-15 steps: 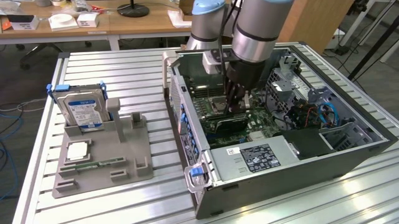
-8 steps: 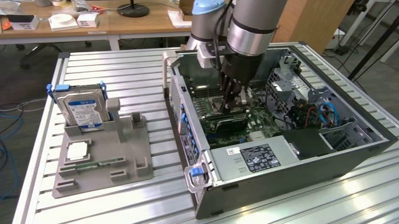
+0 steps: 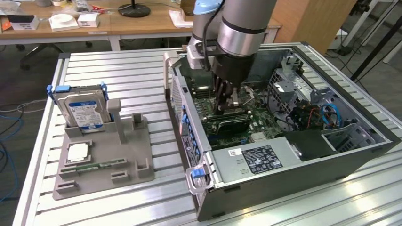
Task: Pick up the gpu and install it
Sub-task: 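Press down on the gpu until it lock into place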
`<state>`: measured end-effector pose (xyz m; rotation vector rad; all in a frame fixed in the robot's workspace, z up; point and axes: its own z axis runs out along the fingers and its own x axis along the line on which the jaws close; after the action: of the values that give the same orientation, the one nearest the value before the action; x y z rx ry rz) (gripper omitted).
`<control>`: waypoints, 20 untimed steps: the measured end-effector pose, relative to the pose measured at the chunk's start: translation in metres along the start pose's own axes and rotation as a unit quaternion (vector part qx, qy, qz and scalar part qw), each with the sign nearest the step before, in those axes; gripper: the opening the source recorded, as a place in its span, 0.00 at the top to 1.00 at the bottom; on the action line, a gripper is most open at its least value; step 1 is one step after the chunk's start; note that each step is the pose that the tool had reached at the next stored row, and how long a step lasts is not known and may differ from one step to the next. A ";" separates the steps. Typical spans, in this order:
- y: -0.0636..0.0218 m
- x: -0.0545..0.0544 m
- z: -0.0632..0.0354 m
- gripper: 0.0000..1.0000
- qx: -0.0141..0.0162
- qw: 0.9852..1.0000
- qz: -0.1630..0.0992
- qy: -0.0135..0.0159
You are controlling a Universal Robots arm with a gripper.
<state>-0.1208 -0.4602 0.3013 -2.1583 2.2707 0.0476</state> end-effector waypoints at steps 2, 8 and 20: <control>0.0062 0.000 0.0001 0.89 0.000 1.000 0.000 0.000; 0.0218 0.001 0.0003 0.89 0.000 1.000 0.000 0.001; 0.0228 0.001 0.0033 0.89 -0.034 0.999 0.001 0.003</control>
<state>-0.1437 -0.4602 0.2983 -2.1911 2.3077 0.1201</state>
